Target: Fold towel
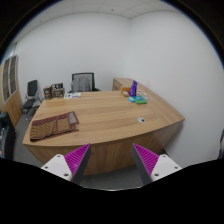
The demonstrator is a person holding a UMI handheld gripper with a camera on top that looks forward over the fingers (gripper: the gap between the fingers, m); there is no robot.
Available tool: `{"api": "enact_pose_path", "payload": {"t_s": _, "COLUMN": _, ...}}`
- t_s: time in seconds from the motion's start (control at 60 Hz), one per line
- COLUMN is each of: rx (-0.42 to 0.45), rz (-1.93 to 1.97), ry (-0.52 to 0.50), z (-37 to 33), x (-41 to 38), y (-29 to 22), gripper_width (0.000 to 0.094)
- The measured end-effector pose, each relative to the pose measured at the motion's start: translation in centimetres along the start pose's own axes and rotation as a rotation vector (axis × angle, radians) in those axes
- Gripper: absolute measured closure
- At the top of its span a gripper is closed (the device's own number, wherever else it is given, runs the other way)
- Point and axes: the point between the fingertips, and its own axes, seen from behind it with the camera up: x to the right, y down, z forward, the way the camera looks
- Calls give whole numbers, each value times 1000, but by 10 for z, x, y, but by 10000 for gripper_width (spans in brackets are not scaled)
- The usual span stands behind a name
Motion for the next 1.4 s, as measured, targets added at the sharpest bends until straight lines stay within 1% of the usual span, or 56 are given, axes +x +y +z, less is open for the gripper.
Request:
{"api": "enact_pose_path", "payload": {"t_s": 0.133, "rx": -74, "rz": -16, "ry": -106, "z": 9, "x": -75, "y": 42, "gripper_width": 82}}
{"api": "enact_pose_path", "payload": {"t_s": 0.267, "rx": -118, "rz": -64, "ry": -231, "z": 19, "x": -168, "y": 65, "gripper_width": 79}}
{"api": "enact_pose_path", "payload": {"t_s": 0.45, "rx": -115, "rz": -118, "ry": -397, "z": 34, "x": -320, "y": 63, "gripper_width": 78}}
{"api": "enact_pose_path", "payload": {"t_s": 0.55, "rx": -91, "rz": -149, "ry": -451, "z": 51, "x": -400, "y": 56, "gripper_width": 78}}
{"api": "enact_pose_path", "payload": {"t_s": 0.633, "rx": -83, "rz": -160, "ry": -482, "z": 72, "x": -452, "y": 51, "gripper_width": 79}}
{"api": "enact_pose_path", "payload": {"t_s": 0.667, "rx": -85, "rz": -167, "ry": -480, "z": 82, "x": -474, "y": 52, "gripper_width": 77}}
{"api": "enact_pose_path", "payload": {"t_s": 0.767, "rx": -73, "rz": -204, "ry": -461, "z": 122, "x": -511, "y": 49, "gripper_width": 73}}
{"api": "enact_pose_path", "payload": {"t_s": 0.933, "rx": -88, "rz": -261, "ry": -411, "z": 184, "x": -552, "y": 47, "gripper_width": 81}}
{"api": "enact_pose_path", "payload": {"t_s": 0.967, "rx": -90, "rz": -271, "ry": -406, "z": 195, "x": -558, "y": 47, "gripper_width": 100}}
{"api": "enact_pose_path", "payload": {"t_s": 1.0, "rx": -98, "rz": -280, "ry": -403, "z": 205, "x": -563, "y": 49, "gripper_width": 138}}
{"api": "enact_pose_path", "payload": {"t_s": 1.05, "rx": -121, "rz": -292, "ry": -403, "z": 215, "x": -570, "y": 55, "gripper_width": 240}}
{"api": "enact_pose_path", "payload": {"t_s": 1.1, "rx": -139, "rz": -305, "ry": -389, "z": 225, "x": -571, "y": 59, "gripper_width": 374}}
{"api": "enact_pose_path", "payload": {"t_s": 1.133, "rx": -123, "rz": -327, "ry": -369, "z": 229, "x": -568, "y": 56, "gripper_width": 471}}
{"api": "enact_pose_path", "payload": {"t_s": 1.233, "rx": -99, "rz": -389, "ry": -317, "z": 238, "x": -556, "y": 48, "gripper_width": 856}}
{"api": "enact_pose_path", "payload": {"t_s": 1.267, "rx": -89, "rz": -384, "ry": -317, "z": 238, "x": -556, "y": 46, "gripper_width": 873}}
{"api": "enact_pose_path", "payload": {"t_s": 1.333, "rx": -108, "rz": -388, "ry": -332, "z": 239, "x": -558, "y": 48, "gripper_width": 880}}
{"api": "enact_pose_path", "payload": {"t_s": 1.4, "rx": -131, "rz": -380, "ry": -372, "z": 234, "x": -560, "y": 46, "gripper_width": 887}}
